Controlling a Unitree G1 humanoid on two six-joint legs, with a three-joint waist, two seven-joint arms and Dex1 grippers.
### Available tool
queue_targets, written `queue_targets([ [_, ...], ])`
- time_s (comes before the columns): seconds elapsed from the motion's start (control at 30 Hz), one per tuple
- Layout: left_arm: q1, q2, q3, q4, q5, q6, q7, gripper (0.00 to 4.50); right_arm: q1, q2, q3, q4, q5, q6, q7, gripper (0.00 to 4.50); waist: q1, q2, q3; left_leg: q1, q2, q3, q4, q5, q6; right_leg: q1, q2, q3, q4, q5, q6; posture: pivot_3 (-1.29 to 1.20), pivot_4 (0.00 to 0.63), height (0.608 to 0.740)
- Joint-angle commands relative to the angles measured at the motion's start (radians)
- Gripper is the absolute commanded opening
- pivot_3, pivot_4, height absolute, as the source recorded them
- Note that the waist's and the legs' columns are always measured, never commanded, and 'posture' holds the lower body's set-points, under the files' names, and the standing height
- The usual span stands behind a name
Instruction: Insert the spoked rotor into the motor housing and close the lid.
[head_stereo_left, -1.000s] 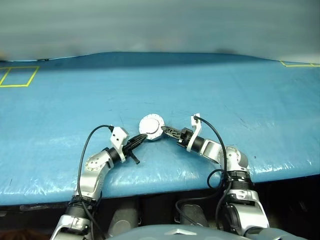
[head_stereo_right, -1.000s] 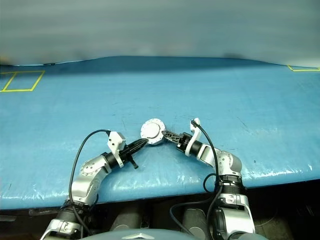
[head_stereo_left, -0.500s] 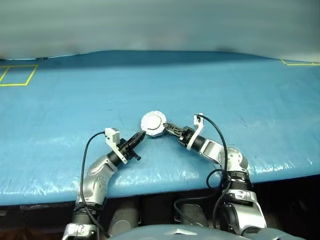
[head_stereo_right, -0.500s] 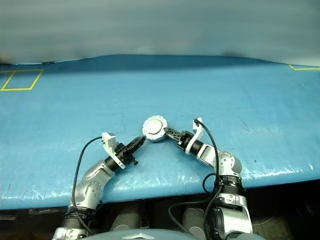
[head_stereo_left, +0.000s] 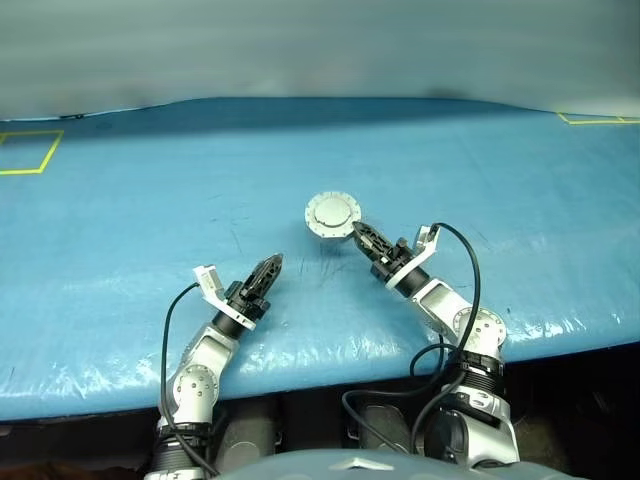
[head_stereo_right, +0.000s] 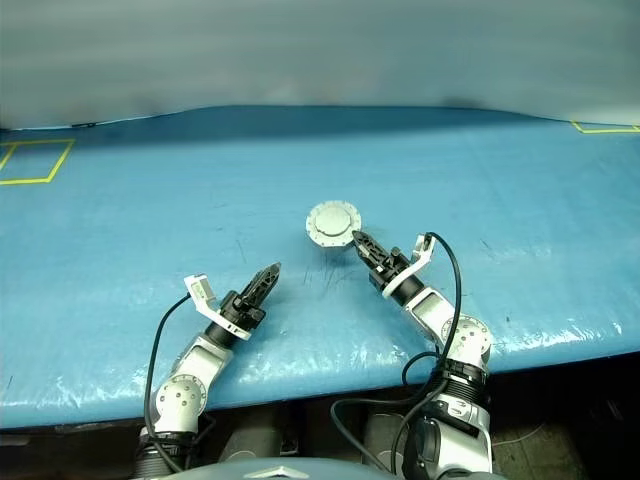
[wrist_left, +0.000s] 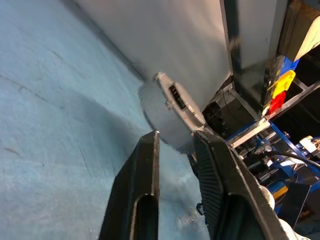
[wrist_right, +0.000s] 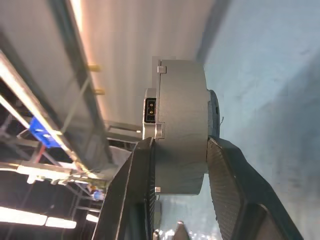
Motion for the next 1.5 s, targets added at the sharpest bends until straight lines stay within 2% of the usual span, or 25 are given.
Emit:
queue_targets([
  [0.03, -0.005, -0.038, 0.017, -0.036, -0.084, 0.031, 0.01, 2.89, 0.004, 0.022, 0.037, -0.123, 0.119, 0.033, -0.002, 1.15, -0.002, 0.0, 0.0, 0.0, 0.0, 0.0, 0.0, 0.0, 0.0, 0.0, 0.001, 0.0, 0.0, 0.0, 0.0, 0.0, 0.15, 0.74],
  [0.2, -0.002, -0.034, 0.009, -0.051, -0.203, 0.136, 0.004, 4.48, 0.028, 0.024, 0.095, -0.16, 0.144, 0.041, -0.035, 1.15, -0.001, 0.0, 0.0, 0.0, 0.001, 0.0, 0.0, 0.0, 0.0, 0.0, 0.001, 0.0, 0.0, 0.0, -0.001, 0.0, 0.15, 0.74],
  [0.43, 0.01, -0.008, -0.021, -0.076, -0.264, 0.229, -0.042, 4.48, 0.073, 0.006, 0.175, -0.153, 0.131, 0.065, -0.042, 1.15, -0.001, 0.0, 0.0, 0.0, -0.001, 0.0, 0.0, 0.0, 0.0, 0.0, 0.0, 0.001, -0.001, 0.0, -0.001, 0.0, 0.15, 0.74],
  [0.63, -0.02, -0.037, 0.008, -0.039, -0.267, 0.191, -0.031, 4.48, 0.114, -0.005, 0.256, -0.18, 0.127, 0.091, -0.022, 1.15, -0.001, 0.0, 0.0, 0.0, 0.0, 0.0, 0.001, 0.0, 0.0, 0.0, 0.002, 0.001, 0.0, -0.001, -0.002, 0.0, 0.15, 0.74],
  [0.83, -0.047, -0.04, -0.017, 0.006, -0.202, 0.155, -0.035, 4.48, 0.126, -0.018, 0.289, -0.189, 0.129, 0.084, -0.017, 1.15, 0.0, -0.001, 0.0, 0.0, 0.0, 0.0, 0.002, 0.0, 0.0, 0.001, 0.001, 0.001, 0.0, -0.001, -0.002, 0.0, 0.15, 0.74],
  [0.93, -0.042, -0.049, -0.015, 0.014, -0.211, 0.151, -0.052, 3.89, 0.122, -0.024, 0.284, -0.185, 0.128, 0.068, -0.02, 1.15, 0.0, -0.001, 0.0, 0.0, -0.001, 0.0, 0.002, 0.0, 0.0, 0.001, 0.001, 0.001, -0.001, -0.001, -0.002, 0.0, 0.15, 0.74],
  [1.07, -0.028, -0.063, -0.007, 0.015, -0.224, 0.142, -0.042, 2.68, 0.115, -0.022, 0.267, -0.167, 0.125, 0.044, -0.045, 1.15, -0.001, -0.001, 0.0, 0.0, 0.0, 0.0, 0.002, 0.0, 0.0, 0.001, 0.001, 0.001, 0.0, -0.001, -0.002, 0.0, 0.15, 0.74],
  [1.2, -0.029, -0.08, 0.018, 0.035, -0.255, 0.153, 0.026, 2.64, 0.11, -0.017, 0.266, -0.153, 0.109, 0.031, -0.078, 1.15, 0.0, -0.001, 0.0, 0.0, 0.0, 0.0, 0.002, 0.0, 0.0, 0.001, 0.002, 0.001, 0.0, -0.001, -0.001, 0.0, 0.15, 0.74],
  [1.3, -0.026, -0.076, 0.014, 0.034, -0.274, 0.157, 0.028, 2.64, 0.103, -0.02, 0.281, -0.141, -0.004, -0.065, -0.095, 1.15, -0.002, -0.001, 0.0, 0.0, 0.0, 0.0, 0.002, 0.0, 0.0, 0.001, 0.002, 0.001, 0.0, -0.001, -0.001, 0.0, 0.15, 0.74],
  [1.37, -0.029, -0.083, 0.02, 0.038, -0.277, 0.139, 0.042, 2.64, 0.097, -0.017, 0.286, -0.134, -0.064, -0.118, -0.108, 1.86, -0.002, -0.001, 0.0, 0.0, 0.0, 0.0, 0.002, 0.0, 0.0, 0.001, 0.002, 0.001, 0.0, -0.001, -0.001, 0.0, 0.15, 0.74],
  [1.47, -0.042, -0.095, 0.035, 0.053, -0.271, 0.107, 0.07, 2.64, 0.083, 0.01, 0.272, -0.115, -0.178, -0.276, -0.148, 2.67, 0.001, -0.001, 0.0, 0.0, 0.0, 0.0, 0.003, 0.0, 0.0, 0.001, 0.001, 0.001, 0.0, -0.001, -0.001, 0.0, 0.15, 0.74],
  [1.5, -0.049, -0.101, 0.042, 0.06, -0.268, 0.091, 0.081, 2.64, 0.077, 0.015, 0.267, -0.107, -0.212, -0.325, -0.151, 2.67, 0.001, -0.001, 0.0, 0.0, 0.0, 0.0, 0.003, 0.0, 0.0, 0.001, 0.001, 0.001, 0.0, 0.0, -0.001, 0.0, 0.15, 0.74],
])
